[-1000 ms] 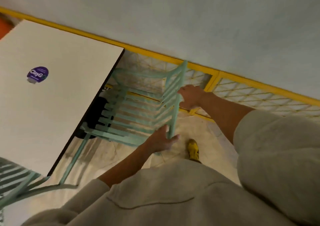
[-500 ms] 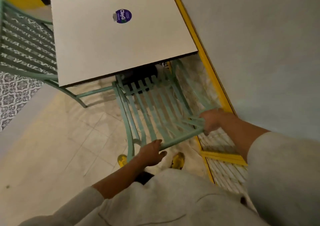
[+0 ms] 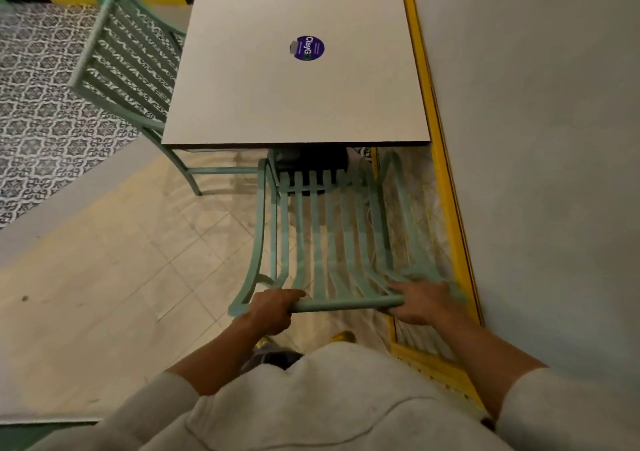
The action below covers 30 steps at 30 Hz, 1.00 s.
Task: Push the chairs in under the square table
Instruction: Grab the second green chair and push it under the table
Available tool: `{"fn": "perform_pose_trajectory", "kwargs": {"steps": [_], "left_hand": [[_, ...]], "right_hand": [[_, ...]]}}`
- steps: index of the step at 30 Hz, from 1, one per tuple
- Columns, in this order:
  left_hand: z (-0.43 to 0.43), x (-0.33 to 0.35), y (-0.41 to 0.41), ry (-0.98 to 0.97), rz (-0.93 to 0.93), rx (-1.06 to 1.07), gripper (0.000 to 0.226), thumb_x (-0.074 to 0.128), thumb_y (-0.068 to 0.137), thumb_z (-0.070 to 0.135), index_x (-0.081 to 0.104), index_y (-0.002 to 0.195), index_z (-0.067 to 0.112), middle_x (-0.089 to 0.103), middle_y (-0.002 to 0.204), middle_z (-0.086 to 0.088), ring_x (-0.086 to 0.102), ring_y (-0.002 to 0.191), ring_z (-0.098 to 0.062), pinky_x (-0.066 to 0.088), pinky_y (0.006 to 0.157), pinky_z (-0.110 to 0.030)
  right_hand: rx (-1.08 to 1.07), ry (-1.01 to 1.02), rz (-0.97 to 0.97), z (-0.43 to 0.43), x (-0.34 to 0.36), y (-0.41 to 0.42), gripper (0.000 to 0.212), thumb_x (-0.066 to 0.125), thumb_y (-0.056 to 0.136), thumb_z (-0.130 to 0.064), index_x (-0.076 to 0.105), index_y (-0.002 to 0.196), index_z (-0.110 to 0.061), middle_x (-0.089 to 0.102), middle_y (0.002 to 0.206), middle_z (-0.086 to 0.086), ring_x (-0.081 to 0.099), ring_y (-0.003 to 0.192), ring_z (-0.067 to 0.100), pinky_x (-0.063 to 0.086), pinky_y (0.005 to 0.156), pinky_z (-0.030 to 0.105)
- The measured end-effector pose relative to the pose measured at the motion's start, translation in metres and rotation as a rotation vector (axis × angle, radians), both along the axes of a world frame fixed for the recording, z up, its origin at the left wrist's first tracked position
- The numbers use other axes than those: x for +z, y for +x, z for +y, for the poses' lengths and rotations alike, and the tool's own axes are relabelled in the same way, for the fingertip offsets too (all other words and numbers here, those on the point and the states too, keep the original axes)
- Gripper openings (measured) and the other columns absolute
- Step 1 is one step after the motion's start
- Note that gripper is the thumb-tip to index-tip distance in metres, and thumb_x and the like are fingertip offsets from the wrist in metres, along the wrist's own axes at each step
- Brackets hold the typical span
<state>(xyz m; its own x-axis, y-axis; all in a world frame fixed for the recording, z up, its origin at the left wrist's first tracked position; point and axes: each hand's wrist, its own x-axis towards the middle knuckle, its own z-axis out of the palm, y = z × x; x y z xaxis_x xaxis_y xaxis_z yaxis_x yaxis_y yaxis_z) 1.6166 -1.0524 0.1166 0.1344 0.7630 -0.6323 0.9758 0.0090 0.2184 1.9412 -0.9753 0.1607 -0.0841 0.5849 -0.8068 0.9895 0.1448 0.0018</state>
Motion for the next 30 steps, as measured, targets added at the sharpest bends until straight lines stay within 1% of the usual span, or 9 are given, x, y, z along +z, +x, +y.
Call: {"fn": "perform_pose_trajectory", "kwargs": {"steps": [3,5,8,11,15,21,26,28,30], "left_hand": [[-0.003,-0.001,-0.009,0.017,-0.005,0.013,0.058,0.063,0.103,0.018,0.050,0.155,0.039,0.066,0.140,0.002,0.063,0.127,-0.021,0.052,0.102,-0.036],[-0.003,-0.002,-0.012,0.040,-0.014,0.021,0.057,0.064,0.102,0.018,0.052,0.154,0.039,0.067,0.138,0.004,0.064,0.125,-0.019,0.053,0.101,-0.036],[-0.003,-0.003,-0.016,0.057,-0.021,0.025,0.053,0.063,0.103,0.017,0.053,0.152,0.036,0.067,0.136,0.003,0.064,0.124,-0.018,0.053,0.101,-0.035],[0.000,-0.003,-0.020,0.084,-0.018,0.011,0.048,0.062,0.104,0.018,0.056,0.149,0.032,0.069,0.132,0.002,0.066,0.119,-0.019,0.054,0.098,-0.034],[0.007,-0.002,-0.024,0.129,0.013,-0.017,0.043,0.060,0.105,0.017,0.060,0.146,0.029,0.071,0.125,0.000,0.069,0.111,-0.019,0.057,0.093,-0.034],[0.021,0.002,-0.021,0.159,0.031,-0.044,0.039,0.061,0.105,0.018,0.062,0.143,0.027,0.072,0.122,-0.001,0.070,0.111,-0.020,0.059,0.095,-0.038],[0.036,0.006,-0.021,0.192,0.012,-0.027,0.041,0.063,0.104,0.019,0.063,0.144,0.029,0.073,0.118,0.001,0.069,0.112,-0.017,0.057,0.096,-0.034],[0.037,0.006,-0.020,0.191,0.013,-0.024,0.041,0.063,0.104,0.020,0.063,0.144,0.029,0.073,0.118,0.002,0.069,0.112,-0.017,0.057,0.096,-0.035],[0.034,0.006,-0.020,0.180,0.027,-0.028,0.044,0.063,0.105,0.020,0.061,0.147,0.031,0.073,0.121,0.002,0.069,0.114,-0.017,0.057,0.097,-0.036]], "right_hand": [[0.003,0.019,0.005,-0.008,-0.002,-0.009,0.088,0.049,0.083,-0.094,0.041,0.161,-0.053,0.051,0.165,0.001,0.045,0.151,0.032,0.031,0.120,0.061],[-0.005,0.039,-0.004,-0.011,-0.003,-0.014,0.078,0.055,0.090,-0.084,0.042,0.160,-0.054,0.053,0.162,0.001,0.048,0.148,0.031,0.034,0.118,0.059],[0.009,0.071,-0.023,-0.012,-0.005,-0.019,0.061,0.062,0.098,-0.060,0.048,0.157,-0.053,0.059,0.155,0.000,0.053,0.142,0.030,0.038,0.115,0.058],[0.032,0.082,-0.045,-0.010,-0.008,-0.024,0.056,0.063,0.099,-0.052,0.051,0.153,-0.053,0.062,0.146,0.000,0.055,0.136,0.030,0.041,0.112,0.058],[0.049,0.074,-0.055,-0.003,-0.009,-0.028,0.055,0.061,0.101,-0.052,0.049,0.155,-0.053,0.063,0.146,0.001,0.056,0.135,0.031,0.040,0.115,0.061],[0.033,0.101,-0.049,0.014,-0.005,-0.029,0.054,0.059,0.101,-0.057,0.050,0.155,-0.054,0.066,0.142,-0.001,0.059,0.132,0.028,0.039,0.117,0.061],[0.007,0.117,-0.036,0.029,-0.003,-0.030,0.053,0.061,0.102,-0.060,0.053,0.153,-0.052,0.068,0.140,0.000,0.060,0.132,0.029,0.033,0.119,0.066],[0.009,0.107,-0.034,0.031,-0.002,-0.029,0.053,0.060,0.101,-0.063,0.053,0.152,-0.052,0.067,0.141,0.001,0.060,0.133,0.030,0.032,0.118,0.068],[0.012,0.099,-0.035,0.028,-0.002,-0.029,0.051,0.059,0.102,-0.062,0.054,0.152,-0.052,0.066,0.142,0.001,0.059,0.134,0.031,0.032,0.119,0.069]]}}
